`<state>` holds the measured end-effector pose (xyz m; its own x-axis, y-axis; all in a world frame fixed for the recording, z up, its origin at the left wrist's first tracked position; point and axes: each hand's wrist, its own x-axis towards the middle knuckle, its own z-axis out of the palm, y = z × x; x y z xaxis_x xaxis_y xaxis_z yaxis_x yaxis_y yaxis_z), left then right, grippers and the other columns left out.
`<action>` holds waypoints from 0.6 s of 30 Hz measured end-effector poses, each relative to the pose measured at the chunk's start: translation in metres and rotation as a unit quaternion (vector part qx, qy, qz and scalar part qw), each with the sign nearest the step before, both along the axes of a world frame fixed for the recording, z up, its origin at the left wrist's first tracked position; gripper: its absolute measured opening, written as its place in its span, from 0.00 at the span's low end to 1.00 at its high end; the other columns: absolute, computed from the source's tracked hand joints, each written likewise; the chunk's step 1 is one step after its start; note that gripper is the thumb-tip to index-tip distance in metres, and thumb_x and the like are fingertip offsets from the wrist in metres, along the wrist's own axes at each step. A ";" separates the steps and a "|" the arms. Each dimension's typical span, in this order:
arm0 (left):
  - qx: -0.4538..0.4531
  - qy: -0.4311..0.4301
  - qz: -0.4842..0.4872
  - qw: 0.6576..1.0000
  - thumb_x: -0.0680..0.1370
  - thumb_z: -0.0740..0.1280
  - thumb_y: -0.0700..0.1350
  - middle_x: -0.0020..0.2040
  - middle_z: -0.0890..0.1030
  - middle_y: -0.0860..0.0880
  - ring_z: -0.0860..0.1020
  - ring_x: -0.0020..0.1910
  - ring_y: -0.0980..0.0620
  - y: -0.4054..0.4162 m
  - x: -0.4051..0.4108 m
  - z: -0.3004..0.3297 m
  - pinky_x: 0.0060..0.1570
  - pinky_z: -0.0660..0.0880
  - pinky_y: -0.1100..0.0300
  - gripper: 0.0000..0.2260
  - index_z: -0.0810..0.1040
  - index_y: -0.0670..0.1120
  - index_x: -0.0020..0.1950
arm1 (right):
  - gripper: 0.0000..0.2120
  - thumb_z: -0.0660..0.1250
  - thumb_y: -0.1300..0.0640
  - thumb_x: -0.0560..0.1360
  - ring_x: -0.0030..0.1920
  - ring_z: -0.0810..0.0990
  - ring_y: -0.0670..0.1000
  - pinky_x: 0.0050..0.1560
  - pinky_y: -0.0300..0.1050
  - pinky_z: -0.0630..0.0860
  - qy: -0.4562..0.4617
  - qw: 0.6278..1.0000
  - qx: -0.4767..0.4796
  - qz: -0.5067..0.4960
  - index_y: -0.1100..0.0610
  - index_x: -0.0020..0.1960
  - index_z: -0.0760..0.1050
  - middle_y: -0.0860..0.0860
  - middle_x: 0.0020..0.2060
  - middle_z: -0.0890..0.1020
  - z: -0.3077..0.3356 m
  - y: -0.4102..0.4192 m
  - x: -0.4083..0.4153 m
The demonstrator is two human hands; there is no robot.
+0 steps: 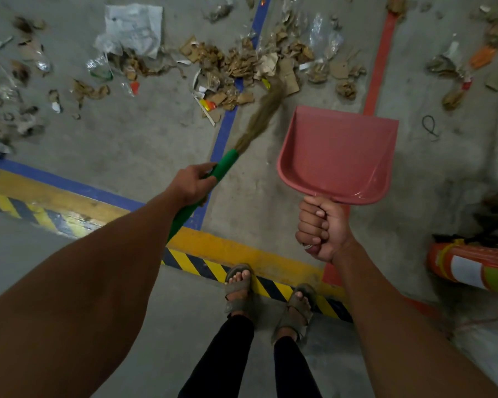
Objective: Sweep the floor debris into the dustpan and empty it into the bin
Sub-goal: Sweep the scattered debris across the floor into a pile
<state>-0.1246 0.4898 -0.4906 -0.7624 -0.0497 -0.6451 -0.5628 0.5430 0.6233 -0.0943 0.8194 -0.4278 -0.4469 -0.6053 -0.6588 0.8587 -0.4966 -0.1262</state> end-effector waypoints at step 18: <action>-0.142 0.096 0.036 0.985 0.80 0.62 0.48 0.53 0.83 0.42 0.85 0.40 0.43 0.013 -0.108 0.004 0.44 0.85 0.47 0.25 0.67 0.53 0.78 | 0.21 0.55 0.56 0.82 0.17 0.51 0.45 0.18 0.36 0.54 -0.007 1.000 0.017 0.018 0.51 0.30 0.62 0.45 0.18 0.56 -0.007 -0.003 -0.024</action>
